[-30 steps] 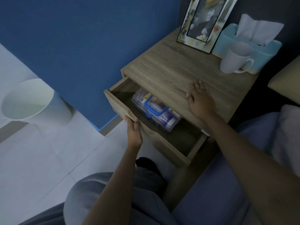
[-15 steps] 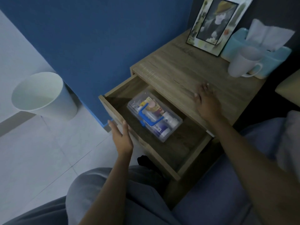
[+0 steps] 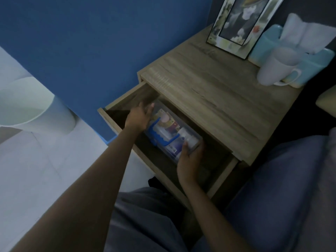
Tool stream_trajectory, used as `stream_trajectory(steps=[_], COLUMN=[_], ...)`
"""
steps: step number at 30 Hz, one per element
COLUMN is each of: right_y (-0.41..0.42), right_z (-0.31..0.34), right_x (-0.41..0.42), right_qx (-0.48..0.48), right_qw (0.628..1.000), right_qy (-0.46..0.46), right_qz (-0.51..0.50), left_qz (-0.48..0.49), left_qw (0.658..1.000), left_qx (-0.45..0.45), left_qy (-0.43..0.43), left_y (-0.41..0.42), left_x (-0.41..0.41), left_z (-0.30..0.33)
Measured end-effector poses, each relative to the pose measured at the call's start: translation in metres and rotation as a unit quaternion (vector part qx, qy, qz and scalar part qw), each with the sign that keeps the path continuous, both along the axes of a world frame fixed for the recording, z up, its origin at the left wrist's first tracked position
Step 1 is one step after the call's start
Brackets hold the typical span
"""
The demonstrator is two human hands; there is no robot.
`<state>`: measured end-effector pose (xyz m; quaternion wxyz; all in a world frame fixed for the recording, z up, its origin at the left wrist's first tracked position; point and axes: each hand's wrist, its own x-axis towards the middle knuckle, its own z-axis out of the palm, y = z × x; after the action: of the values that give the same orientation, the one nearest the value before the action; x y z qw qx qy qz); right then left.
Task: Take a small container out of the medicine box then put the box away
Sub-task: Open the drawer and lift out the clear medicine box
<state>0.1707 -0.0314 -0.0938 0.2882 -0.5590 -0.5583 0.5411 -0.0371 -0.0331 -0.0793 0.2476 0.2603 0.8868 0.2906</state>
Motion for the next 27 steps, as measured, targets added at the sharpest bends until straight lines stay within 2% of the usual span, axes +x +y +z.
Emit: stream_trajectory(steps=[5,8,17,24,27], right_y=[0.005,0.004,-0.012,-0.014,0.009], right_z=[-0.008,-0.004,0.028,0.093,0.127], right_x=[-0.019,-0.023,-0.024,-0.023,-0.023], right_qx=[-0.109,-0.130,-0.163,-0.178,-0.163], right_qw=[0.985,0.975,0.972,0.962,0.967], right_qy=[0.087,0.127,0.153,0.201,0.192], right_qz=[-0.098,-0.126,-0.074,-0.054,-0.032], left_qz=[0.057,0.067,0.052,0.040,0.040], left_qw=[0.993,0.991,0.998,0.995,0.992], left_qx=[-0.020,-0.013,0.013,0.037,0.053], left_qy=[-0.104,-0.114,0.012,0.089,0.104], left_y=[0.011,0.013,-0.015,-0.032,-0.028], left_x=[-0.009,-0.010,-0.011,-0.013,-0.011], left_z=[-0.005,-0.004,0.059,0.126,0.164])
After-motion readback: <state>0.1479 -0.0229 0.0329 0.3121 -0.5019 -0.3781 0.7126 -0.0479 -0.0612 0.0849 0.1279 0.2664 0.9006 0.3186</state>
